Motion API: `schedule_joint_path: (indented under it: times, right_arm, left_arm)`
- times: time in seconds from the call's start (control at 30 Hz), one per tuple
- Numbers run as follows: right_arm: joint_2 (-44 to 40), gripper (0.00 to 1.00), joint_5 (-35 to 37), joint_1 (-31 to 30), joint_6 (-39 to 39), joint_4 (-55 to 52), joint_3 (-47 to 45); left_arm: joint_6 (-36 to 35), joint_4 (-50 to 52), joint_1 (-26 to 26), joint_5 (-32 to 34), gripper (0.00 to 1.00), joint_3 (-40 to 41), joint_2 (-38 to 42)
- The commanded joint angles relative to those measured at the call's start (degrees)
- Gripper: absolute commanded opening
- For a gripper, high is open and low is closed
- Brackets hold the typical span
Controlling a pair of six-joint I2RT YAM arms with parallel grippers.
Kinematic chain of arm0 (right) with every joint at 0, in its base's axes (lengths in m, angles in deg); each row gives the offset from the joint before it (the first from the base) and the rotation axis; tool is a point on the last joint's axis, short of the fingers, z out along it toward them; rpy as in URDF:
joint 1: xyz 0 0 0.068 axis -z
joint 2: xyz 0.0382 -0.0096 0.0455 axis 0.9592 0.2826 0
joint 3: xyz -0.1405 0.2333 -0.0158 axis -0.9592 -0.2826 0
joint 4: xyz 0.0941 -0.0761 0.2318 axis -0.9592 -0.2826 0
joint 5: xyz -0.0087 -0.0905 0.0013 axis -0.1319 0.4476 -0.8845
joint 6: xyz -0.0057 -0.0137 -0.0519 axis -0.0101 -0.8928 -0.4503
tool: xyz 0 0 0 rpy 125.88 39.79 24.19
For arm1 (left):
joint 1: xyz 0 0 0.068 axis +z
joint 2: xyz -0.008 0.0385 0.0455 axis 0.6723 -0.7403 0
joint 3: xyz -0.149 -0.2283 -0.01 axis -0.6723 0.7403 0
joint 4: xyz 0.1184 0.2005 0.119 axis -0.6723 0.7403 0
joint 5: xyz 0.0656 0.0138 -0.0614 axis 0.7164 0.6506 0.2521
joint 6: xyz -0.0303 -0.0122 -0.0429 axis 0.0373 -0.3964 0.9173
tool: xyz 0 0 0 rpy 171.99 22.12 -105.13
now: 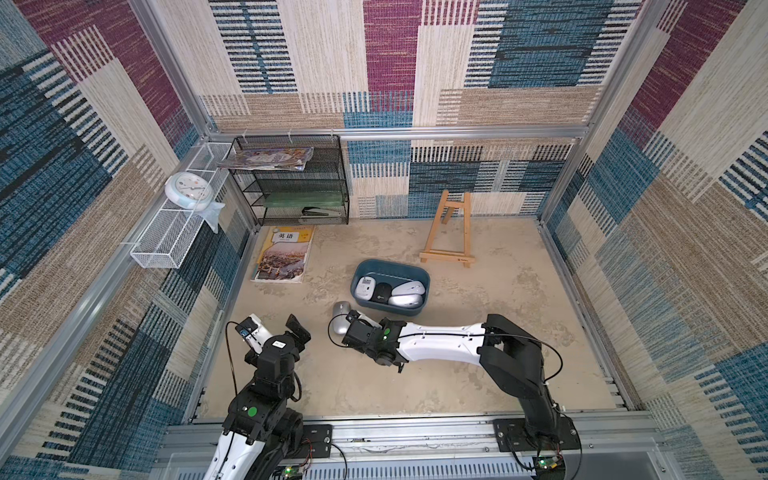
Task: Take out the mouse from the storage box
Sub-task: Place the mouse at the center of the board.
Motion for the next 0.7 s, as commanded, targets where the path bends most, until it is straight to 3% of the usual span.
schedule_joint_path:
  times: [0.0,0.23,0.3,0.5,0.67]
  right_arm:
    - [1.54,0.20,2.72,-0.03,1.64,-2.53,1.50]
    - [4.79,0.28,3.68,-0.64,0.65,-3.20,3.47]
    - [5.10,0.34,3.49,-0.82,0.28,-3.05,3.77]
    - [3.02,0.50,-2.75,-0.78,-0.24,0.03,3.24]
    - [2.24,0.55,-6.73,-0.82,-0.48,2.43,3.08]
  left_arm:
    - [-0.02,0.14,0.09,1.47,0.98,0.19,0.26]
    - [0.43,0.21,0.03,1.67,0.98,0.39,0.20]
    - [0.40,0.31,0.04,1.43,0.98,0.24,0.57]
    - [0.44,0.45,0.03,1.91,0.98,0.55,1.30]
    - [0.35,0.11,0.08,1.88,0.98,0.81,0.98]
